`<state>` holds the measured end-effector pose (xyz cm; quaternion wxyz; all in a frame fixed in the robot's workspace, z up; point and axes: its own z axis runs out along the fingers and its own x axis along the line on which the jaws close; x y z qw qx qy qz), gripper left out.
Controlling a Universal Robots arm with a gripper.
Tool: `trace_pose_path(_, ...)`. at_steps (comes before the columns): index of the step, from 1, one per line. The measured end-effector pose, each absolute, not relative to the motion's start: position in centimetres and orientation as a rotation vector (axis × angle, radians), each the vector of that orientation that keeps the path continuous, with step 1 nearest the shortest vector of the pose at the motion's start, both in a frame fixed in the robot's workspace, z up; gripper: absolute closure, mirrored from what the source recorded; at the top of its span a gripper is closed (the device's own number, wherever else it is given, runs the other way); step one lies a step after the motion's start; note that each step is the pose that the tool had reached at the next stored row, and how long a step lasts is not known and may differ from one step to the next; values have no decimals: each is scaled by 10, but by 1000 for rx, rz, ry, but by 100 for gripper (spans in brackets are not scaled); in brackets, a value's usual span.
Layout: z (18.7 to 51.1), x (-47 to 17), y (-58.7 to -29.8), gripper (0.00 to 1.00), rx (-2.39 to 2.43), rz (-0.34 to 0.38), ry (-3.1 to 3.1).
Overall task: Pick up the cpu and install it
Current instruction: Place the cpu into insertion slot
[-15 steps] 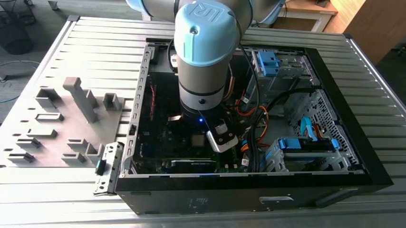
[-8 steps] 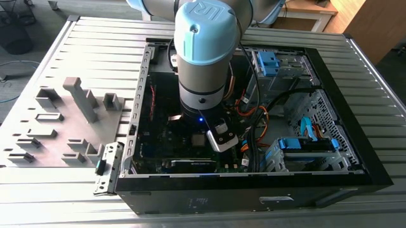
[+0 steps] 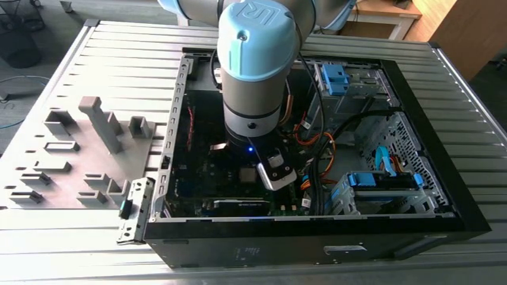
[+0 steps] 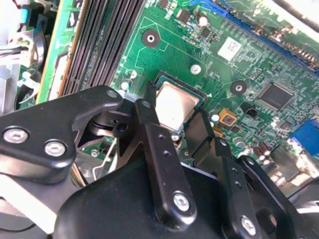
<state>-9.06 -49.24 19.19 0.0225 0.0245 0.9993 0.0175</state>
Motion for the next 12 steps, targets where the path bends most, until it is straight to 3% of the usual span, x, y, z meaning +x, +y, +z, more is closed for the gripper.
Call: trace_pose_path(12, 190, -94, -491, 53, 76, 55, 3095)
